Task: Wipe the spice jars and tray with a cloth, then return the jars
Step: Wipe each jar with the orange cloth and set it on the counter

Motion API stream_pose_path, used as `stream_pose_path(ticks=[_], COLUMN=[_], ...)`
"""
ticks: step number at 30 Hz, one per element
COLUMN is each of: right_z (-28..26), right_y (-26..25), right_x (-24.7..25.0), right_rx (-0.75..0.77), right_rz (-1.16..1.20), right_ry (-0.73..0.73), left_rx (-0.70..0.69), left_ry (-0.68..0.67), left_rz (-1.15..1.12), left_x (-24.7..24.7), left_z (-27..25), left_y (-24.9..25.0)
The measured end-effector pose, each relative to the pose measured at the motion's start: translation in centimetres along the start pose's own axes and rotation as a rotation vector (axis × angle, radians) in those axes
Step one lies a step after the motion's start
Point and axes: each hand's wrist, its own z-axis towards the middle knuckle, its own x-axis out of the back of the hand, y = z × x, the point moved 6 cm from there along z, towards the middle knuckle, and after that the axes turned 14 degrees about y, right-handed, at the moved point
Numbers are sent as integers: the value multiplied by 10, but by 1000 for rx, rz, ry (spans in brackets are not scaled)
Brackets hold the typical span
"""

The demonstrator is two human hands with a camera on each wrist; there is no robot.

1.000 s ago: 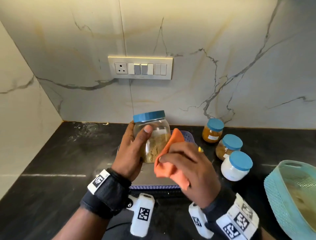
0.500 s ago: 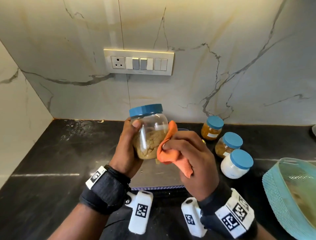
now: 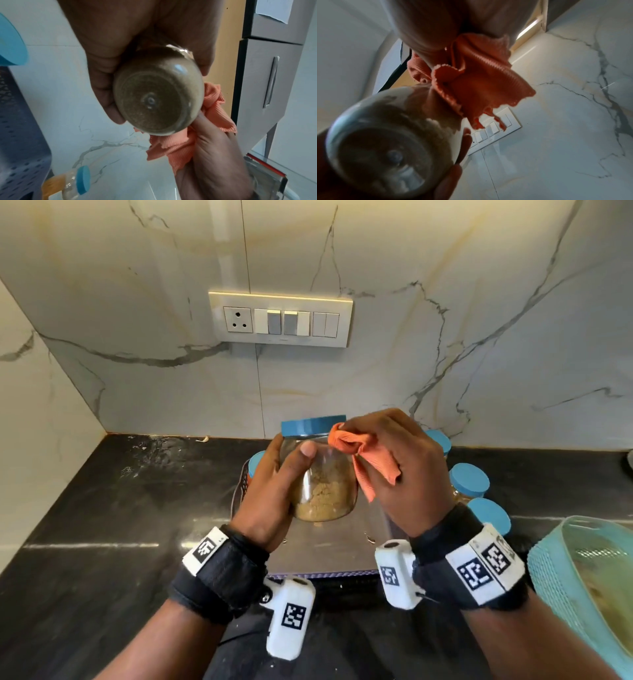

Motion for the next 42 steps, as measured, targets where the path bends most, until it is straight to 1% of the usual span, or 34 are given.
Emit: stream_pose_path(ticks=[2,6,9,11,13,15,18,19,22,24,26,29,30,33,35,39,42], right_z=[-3,-41,-49,-35,-19,-13,-25,-33,-53,-54,-43,-16,-10,-12,-25,-54,-57], right_y=[-3,-17,-20,-12,-2,1,-7,-11,-17,-16,-13,4,9,9,1,-8,-9], right_x=[-2,-7,-7,-5,-3,-6,-9,-10,-14,-15,-12,-7,-7,-7,-6,-7,-6], right_rx=[15,19,61,39,-22,-27,40,65,136,158,107,-65,-98,-103,-91,-95,-67], right_rz=[32,108,144,143,139,136,113,108,49,19,46,117,145,205,222,232,225], right_ry=[-20,-96,-135,-100,-48,-63,-86,-87,-125,-134,-87,29,44,23,13,-20,-49], left_rx=[-8,37,97,121,88,49,-50,-63,-40,-29,-20,10,34,91,123,98,101], left_ry=[34,110,80,69,77,71,45,27,8,4,6,10,19,60,6,29,15], left_rz=[-57,-142,-194,-211,-177,-147,-21,9,27,28,4,-51,-71,-133,-178,-241,-211], left_x=[-3,2,4,2,0,-2,3,5,11,11,8,1,-1,0,-1,7,8], left_z=[4,11,10,9,8,8,10,10,12,10,7,3,2,4,6,9,7], left_y=[5,10,2,-2,-2,1,7,8,1,-3,-6,-7,-7,-8,-10,-10,-8])
